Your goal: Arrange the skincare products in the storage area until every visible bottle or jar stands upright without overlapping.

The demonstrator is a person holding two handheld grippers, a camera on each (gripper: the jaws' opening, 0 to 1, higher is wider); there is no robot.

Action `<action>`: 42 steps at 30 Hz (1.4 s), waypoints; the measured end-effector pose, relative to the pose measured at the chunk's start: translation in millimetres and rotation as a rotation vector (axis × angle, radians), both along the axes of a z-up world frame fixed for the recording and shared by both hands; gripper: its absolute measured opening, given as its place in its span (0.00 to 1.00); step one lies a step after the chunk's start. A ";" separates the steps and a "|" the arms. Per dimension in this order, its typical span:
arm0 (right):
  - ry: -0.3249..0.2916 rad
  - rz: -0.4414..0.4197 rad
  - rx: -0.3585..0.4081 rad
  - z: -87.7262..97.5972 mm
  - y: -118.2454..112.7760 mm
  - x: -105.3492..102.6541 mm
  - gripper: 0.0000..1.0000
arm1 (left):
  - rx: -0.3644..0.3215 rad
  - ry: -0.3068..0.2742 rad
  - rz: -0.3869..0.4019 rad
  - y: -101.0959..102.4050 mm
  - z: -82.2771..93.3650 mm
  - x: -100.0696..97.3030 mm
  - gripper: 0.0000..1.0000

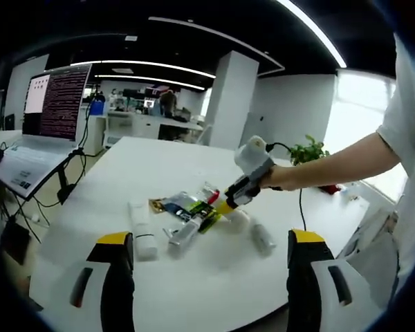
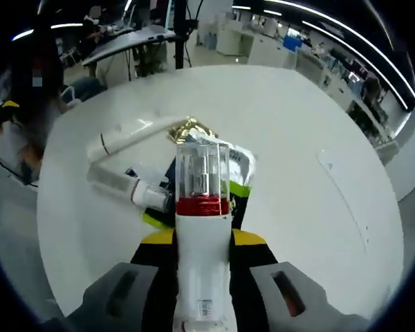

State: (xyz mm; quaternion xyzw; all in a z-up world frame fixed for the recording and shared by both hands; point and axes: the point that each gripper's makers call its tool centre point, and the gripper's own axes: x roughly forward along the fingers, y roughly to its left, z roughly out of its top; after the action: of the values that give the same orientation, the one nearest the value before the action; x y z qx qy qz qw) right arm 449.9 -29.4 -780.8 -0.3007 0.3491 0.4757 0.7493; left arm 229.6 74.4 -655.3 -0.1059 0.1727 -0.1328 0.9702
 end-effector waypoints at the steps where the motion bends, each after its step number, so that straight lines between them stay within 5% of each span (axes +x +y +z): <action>1: -0.015 -0.004 0.020 2.3 1.3 -2.6 0.26 | -0.008 -0.003 0.001 0.4 0.8 0.0 0.84; 20: -0.115 -0.036 0.281 59.5 18.6 -113.6 0.26 | -0.053 -0.043 0.011 -3.3 15.1 1.0 0.79; 33: -0.171 -0.034 0.406 107.7 26.4 -168.9 0.26 | -0.063 -0.062 -0.046 -35.0 36.9 4.8 0.68; 42: -0.256 -0.010 0.473 144.2 25.2 -208.0 0.26 | -0.206 -0.063 -0.093 -73.4 55.0 11.7 0.56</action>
State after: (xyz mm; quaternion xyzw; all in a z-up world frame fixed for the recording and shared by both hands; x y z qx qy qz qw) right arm 241.9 -4.1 -636.6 -0.1734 0.1324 0.4985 0.8390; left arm 241.3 1.0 -600.3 -0.1924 0.1323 -0.1980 0.9520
